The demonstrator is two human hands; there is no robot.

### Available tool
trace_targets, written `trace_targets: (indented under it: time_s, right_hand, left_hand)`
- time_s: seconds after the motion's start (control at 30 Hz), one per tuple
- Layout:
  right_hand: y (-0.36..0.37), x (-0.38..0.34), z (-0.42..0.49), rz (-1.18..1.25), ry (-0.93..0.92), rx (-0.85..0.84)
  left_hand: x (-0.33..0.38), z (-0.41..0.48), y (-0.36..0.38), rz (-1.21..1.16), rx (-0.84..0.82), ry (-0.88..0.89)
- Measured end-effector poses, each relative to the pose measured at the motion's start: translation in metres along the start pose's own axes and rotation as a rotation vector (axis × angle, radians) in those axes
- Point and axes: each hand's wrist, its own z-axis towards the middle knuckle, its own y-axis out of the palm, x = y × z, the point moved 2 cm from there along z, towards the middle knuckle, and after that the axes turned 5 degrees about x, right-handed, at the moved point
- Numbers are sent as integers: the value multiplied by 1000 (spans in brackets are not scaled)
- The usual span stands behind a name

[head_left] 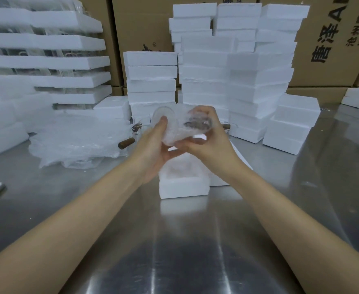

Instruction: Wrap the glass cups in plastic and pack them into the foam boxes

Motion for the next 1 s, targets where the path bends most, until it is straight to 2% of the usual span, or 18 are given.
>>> trace_targets:
  time_s: [0.1, 0.2, 0.27, 0.33, 0.43, 0.53, 0.63, 0.7, 0.73, 0.87, 1.0]
  right_hand:
    - [-17, -4, 7, -223, -81, 99]
    - [-23, -6, 10, -43, 95, 215]
    - [-18, -6, 9, -32, 193, 94]
    - [-10, -8, 4, -144, 212, -75]
    - [0, -8, -3, -358, 19, -150]
    - [0, -9, -3, -411, -85, -66]
    - [-4, -6, -1, -384, -64, 4]
    - [-4, -5, -2, -362, -58, 39]
    - [-3, -4, -2, -349, -55, 51]
    - [-2, -3, 1, -275, -17, 74]
    - [-1, -6, 0, -320, -37, 46]
  left_hand:
    - [6, 5, -10, 151, 215, 123]
    - [6, 4, -15, 547, 324, 329]
    - [6, 1, -12, 779, 328, 439]
    - [5, -4, -8, 895, 332, 506]
    - [6, -13, -3, 1034, 326, 635]
    - [6, -19, 4, 1037, 309, 676]
    - [2, -16, 8, 844, 284, 529]
    - [-1, -13, 9, 815, 238, 438]
    - [-1, -13, 10, 832, 209, 464]
    - [7, -23, 15, 954, 144, 749]
    - [8, -25, 14, 1070, 236, 818]
